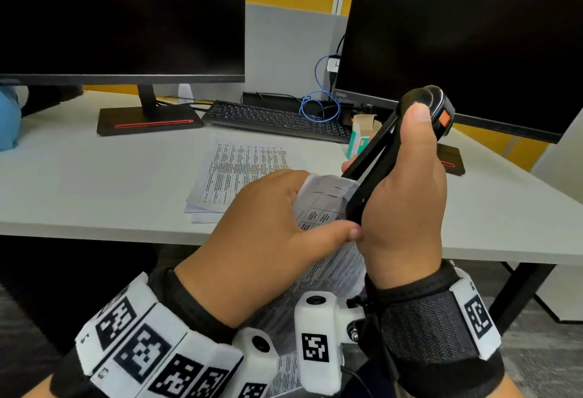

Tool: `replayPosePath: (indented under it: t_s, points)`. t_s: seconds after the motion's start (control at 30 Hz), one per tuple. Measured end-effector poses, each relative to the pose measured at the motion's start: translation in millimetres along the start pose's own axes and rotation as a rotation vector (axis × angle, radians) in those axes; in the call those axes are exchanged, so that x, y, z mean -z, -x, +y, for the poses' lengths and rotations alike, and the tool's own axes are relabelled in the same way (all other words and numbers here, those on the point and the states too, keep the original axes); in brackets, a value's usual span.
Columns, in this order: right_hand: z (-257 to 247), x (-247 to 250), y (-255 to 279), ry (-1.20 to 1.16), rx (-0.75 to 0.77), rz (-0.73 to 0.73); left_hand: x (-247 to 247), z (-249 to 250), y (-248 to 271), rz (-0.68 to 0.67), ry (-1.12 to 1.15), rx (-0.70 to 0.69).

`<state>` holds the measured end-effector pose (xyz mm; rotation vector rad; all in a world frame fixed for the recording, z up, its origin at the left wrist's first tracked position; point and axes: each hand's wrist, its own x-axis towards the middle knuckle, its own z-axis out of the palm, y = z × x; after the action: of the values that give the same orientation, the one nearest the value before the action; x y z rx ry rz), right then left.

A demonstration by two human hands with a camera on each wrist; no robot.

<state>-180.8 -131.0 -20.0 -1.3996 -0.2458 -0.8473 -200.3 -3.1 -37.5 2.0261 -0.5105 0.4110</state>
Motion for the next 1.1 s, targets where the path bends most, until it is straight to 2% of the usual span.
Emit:
replayPosePath:
  t_s: [0.17,0.3,0.33,0.53,0.63,0.7,0.73,0.8,0.87,1.0,1.1]
  points:
    - [-0.6,-3.5,1.8,-0.113,-0.084,0.025,0.2,-3.1,0.2,0.041,-0.183,-0.146]
    - [2.2,-2.2,4.0,-0.01,-0.011,-0.021,-6.8,-4.8,4.7,0.08,-0.202,-0.165]
    - [1.7,-2.6,4.7,-0.017,-0.039,-0.027,-8.1,-4.5,5.8,0.081,-0.201,-0.164]
    - [3.1,0.6,-9.3,-0.085,-0.236,-0.018,-5.1,-14.0,-2.6,-0.044,-0.097,-0.025]
    - [7.1,11.4,-21.9,-0.095,-0.294,0.021,-3.1,-27.3,-4.7,-0.033,0.055,0.032]
    - [11.3,21.0,-29.4,-0.053,-0.323,0.062,0.2,-36.2,-3.7,0.001,0.182,-0.035]
    - [12.9,25.6,-32.5,-0.036,-0.343,0.082,1.8,-41.7,-3.5,0.026,0.196,-0.118]
    - [16.6,33.2,-37.3,-0.029,-0.401,0.104,4.5,-50.1,-4.2,0.055,0.112,-0.281]
    - [20.2,38.4,-40.5,-0.028,-0.465,0.115,6.1,-57.9,-5.5,0.069,0.056,-0.356]
    - [27.4,42.2,-43.9,0.043,-0.549,0.138,6.3,-62.8,-6.3,0.075,0.092,-0.347]
    - [36.4,43.5,-46.8,0.065,-0.658,0.104,4.2,-58.7,-3.9,0.055,0.132,-0.27]
